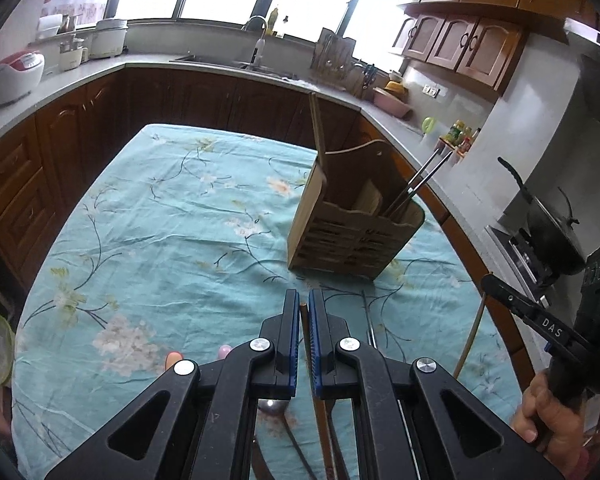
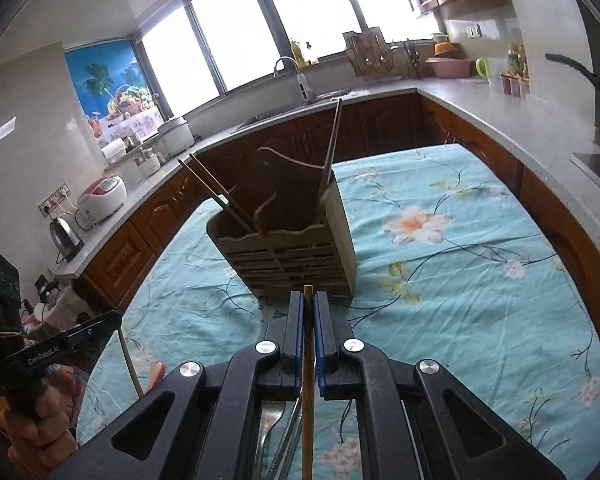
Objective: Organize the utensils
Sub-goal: 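Lift both chopsticks and carry them over the wooden caddy with both tools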
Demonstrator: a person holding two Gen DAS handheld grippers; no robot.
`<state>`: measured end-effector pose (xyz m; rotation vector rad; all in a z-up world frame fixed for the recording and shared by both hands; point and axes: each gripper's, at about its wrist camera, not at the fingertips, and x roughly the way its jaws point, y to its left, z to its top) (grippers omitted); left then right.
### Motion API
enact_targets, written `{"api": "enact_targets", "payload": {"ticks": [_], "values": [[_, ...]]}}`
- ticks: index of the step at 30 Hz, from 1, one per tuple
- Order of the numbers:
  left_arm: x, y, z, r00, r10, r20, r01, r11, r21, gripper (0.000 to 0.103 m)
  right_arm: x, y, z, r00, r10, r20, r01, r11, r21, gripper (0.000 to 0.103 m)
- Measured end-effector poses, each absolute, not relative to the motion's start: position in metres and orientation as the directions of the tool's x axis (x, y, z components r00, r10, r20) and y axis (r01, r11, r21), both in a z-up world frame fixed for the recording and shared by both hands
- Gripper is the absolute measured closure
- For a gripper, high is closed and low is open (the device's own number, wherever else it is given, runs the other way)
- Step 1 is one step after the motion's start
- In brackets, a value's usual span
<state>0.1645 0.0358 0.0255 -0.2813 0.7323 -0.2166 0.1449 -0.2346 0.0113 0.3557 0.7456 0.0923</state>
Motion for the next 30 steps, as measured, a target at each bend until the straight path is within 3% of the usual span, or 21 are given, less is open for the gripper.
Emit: {"api": "enact_targets", "payload": {"ticks": [30], "values": [[0.131,0.060,0.064,0.806,-0.322,-0.496,0.141,0.919,-0.367,0.100,0.129,-0.232,0.053,0.818,0.194,-0.542,0.003,0.940,0.340,0.098]]}}
